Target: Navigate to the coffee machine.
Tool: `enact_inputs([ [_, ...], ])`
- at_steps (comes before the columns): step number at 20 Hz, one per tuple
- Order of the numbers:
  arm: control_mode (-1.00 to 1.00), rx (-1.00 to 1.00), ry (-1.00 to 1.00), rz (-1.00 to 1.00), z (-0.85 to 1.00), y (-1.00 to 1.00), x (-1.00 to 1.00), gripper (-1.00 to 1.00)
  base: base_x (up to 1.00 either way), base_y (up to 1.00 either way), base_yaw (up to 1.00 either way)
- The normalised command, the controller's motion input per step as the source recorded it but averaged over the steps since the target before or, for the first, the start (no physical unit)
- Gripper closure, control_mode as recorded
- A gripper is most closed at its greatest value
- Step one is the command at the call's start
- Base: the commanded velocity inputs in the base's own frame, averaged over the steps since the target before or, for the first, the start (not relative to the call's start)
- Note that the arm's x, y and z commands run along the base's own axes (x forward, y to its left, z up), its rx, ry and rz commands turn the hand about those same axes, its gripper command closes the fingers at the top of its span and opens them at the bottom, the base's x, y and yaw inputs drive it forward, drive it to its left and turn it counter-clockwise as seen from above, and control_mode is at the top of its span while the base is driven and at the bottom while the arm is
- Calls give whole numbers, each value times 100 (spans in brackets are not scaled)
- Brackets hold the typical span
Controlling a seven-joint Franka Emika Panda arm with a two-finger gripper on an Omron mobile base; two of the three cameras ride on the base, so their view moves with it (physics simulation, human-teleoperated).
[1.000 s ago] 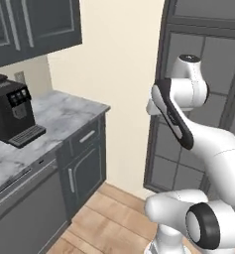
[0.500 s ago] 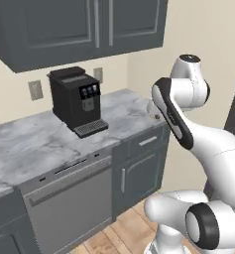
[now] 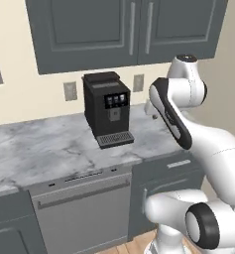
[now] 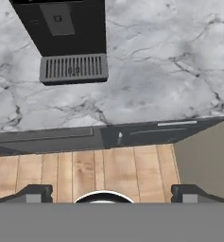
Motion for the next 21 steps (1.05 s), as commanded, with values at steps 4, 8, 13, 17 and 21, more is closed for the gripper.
enact_inputs([
  [4, 100, 0, 0, 0, 0, 0, 0, -100, 58, -15, 30],
  [8, 100, 0, 0, 0, 0, 0, 0, -100, 46, 1, 14],
  [13, 100, 0, 0, 0, 0, 0, 0, -100, 62, -1, 10],
  [17, 100, 0, 0, 0, 0, 0, 0, -100, 83, -4, 8],
  [21, 100, 0, 0, 0, 0, 0, 0, -100, 59, -2, 8],
])
